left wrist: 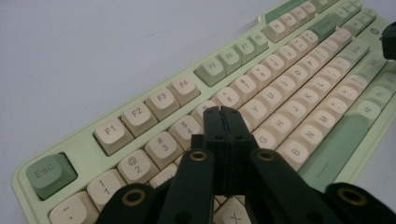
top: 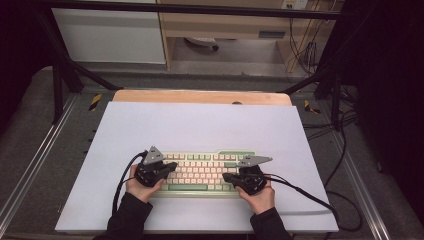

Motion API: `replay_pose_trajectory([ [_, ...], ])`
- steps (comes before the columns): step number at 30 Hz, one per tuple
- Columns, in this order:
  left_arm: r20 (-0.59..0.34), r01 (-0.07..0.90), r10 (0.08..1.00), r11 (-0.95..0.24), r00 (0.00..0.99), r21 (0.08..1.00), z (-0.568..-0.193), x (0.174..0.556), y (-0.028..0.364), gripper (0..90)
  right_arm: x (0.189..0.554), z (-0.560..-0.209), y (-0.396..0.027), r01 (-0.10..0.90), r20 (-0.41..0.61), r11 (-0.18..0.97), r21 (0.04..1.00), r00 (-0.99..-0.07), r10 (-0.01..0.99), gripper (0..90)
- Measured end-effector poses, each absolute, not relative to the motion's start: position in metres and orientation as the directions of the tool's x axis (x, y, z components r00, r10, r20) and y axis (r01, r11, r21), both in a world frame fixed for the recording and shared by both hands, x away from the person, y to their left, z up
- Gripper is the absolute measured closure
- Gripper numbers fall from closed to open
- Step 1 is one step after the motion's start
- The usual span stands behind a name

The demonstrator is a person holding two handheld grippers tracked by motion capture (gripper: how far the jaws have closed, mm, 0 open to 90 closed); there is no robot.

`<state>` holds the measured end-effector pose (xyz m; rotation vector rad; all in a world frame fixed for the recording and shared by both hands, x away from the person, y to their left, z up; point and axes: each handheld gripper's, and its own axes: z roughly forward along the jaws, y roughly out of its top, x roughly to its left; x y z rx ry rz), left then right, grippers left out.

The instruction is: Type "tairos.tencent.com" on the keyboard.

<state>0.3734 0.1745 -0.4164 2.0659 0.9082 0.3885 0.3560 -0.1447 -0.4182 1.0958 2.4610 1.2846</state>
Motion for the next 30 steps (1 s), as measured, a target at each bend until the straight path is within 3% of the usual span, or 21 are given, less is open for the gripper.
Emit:
replay_pose_trajectory([
  [30,-0.03,0.464,0.705,-0.433,0.709,0.773,-0.433,0.378,0.164,90.0,0.355,-0.419,-0.148,0.532,0.19,0.357,0.767,-0.721,0.666,90.0],
])
